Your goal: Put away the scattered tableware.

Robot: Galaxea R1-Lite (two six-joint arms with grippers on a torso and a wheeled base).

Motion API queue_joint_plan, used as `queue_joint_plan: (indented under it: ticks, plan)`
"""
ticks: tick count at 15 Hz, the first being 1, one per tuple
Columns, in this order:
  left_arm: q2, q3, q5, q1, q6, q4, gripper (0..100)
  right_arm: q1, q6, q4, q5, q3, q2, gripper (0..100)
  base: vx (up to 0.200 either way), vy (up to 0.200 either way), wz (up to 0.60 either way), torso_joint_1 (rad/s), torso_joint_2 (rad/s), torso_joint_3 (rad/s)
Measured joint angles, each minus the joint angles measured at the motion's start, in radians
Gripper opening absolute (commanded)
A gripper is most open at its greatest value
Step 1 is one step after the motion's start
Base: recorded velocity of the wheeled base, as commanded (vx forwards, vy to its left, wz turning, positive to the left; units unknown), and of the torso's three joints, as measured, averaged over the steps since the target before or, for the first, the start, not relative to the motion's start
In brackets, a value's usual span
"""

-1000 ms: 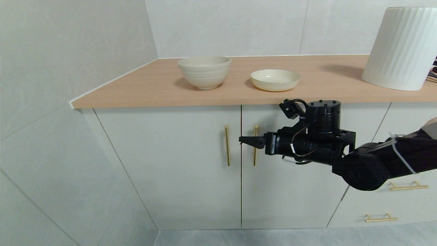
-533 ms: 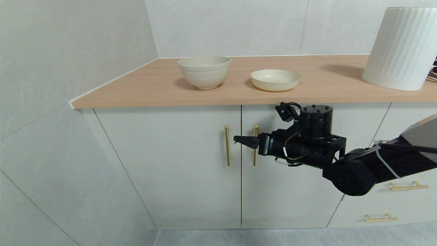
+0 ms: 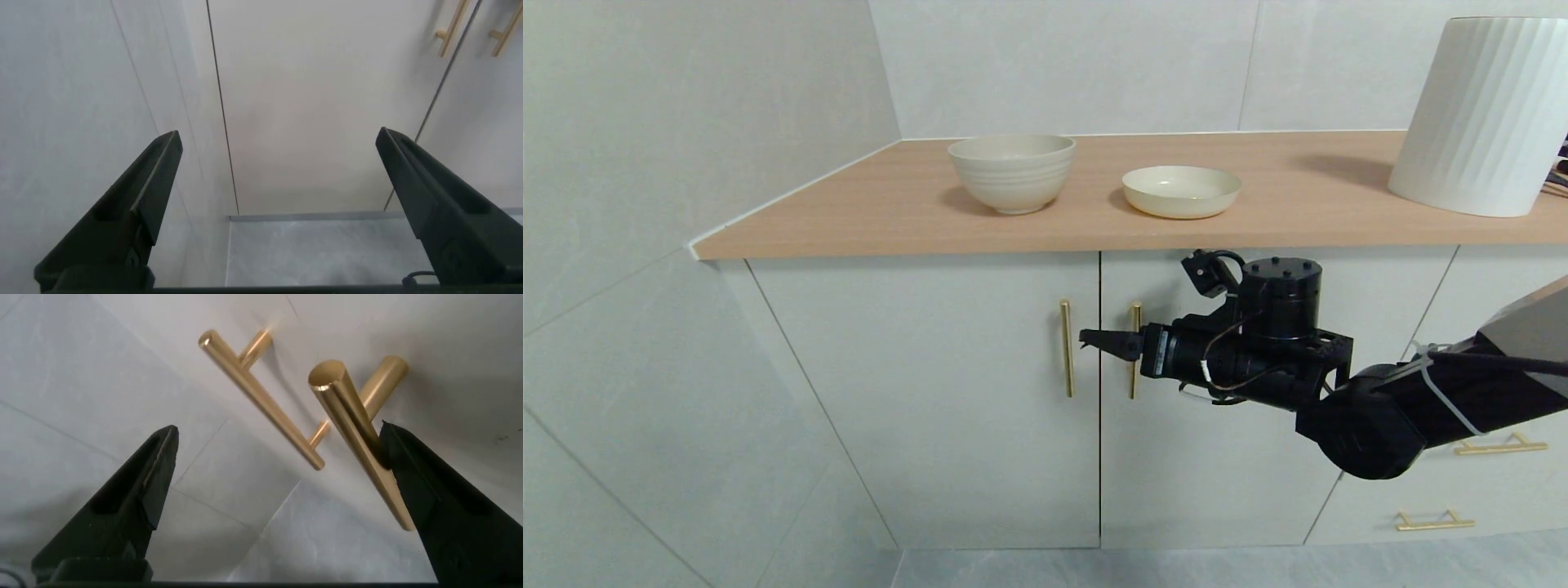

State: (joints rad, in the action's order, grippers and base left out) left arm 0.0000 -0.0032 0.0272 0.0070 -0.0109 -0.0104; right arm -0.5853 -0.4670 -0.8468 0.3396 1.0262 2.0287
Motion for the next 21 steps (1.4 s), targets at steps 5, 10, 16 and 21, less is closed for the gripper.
queue_joint_plan:
  ticks: [5, 10, 16, 21]
  plan:
    - [0.0, 0.0, 0.0, 0.0, 0.0, 0.0, 100, -0.002, -0.001, -0.045, 0.066, -0.041, -0.01, 100, 0.0, 0.0, 0.0, 0.0, 0.0, 0.0]
    - [0.0, 0.0, 0.0, 0.0, 0.0, 0.0, 100, -0.016, 0.002, -0.057, 0.122, -0.093, -0.029, 100, 0.0, 0.0, 0.0, 0.0, 0.0, 0.0]
    - [0.0, 0.0, 0.0, 0.0, 0.0, 0.0, 100, -0.017, 0.003, -0.053, 0.198, -0.207, -0.119, 100, 0.0, 0.0, 0.0, 0.0, 0.0, 0.0]
    - [0.0, 0.0, 0.003, 0.0, -0.01, 0.0, 100, -0.036, 0.01, -0.054, 0.197, -0.283, -0.178, 100, 0.0, 0.0, 0.0, 0.0, 0.0, 0.0]
